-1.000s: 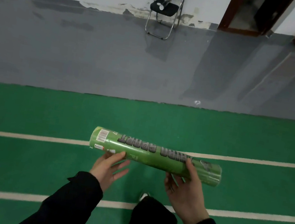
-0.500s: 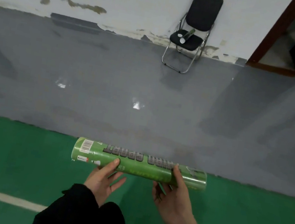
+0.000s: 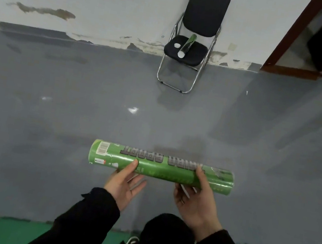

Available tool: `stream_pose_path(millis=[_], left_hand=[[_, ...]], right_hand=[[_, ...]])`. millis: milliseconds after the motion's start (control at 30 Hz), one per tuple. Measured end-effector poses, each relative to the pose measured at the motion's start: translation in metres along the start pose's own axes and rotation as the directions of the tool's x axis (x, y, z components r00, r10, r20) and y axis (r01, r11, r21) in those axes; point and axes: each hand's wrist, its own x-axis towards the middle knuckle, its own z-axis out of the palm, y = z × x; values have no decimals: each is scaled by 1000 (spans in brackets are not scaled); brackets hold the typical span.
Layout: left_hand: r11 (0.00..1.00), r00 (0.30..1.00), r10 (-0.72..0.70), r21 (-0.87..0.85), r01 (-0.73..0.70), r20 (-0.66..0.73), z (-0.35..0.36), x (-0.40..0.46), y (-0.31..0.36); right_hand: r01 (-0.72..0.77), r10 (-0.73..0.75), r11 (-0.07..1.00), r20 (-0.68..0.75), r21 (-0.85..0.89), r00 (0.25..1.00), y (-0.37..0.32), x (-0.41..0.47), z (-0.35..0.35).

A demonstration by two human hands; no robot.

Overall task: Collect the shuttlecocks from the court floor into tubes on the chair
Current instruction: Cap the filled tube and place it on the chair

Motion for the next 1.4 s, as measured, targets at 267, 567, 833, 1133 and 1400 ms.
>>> stream_pose_path(millis=[267,567,833,1133,1400], left_hand=[[991,999,-39,132,36,21,109,249,123],[999,1000,-19,-49,18,-19,234,452,303],[988,997,-4,-156,-8,-75,289,672,449],[990,975,-74,-131,47,-208,340,886,605],[968,919,-95,-249,-4,-384,345,1075,650]], right_hand=[[31,-31,1000,-2,5,1000,-131,204,144],[-24,53,991,227,-130,972,-277,377,372],[-61,125,968,257,-244,958,-365,571,524],[-116,115,934,-22,-339,993,-473,755,650],[-116,29,877,-191,-466,981,-539,980,715]])
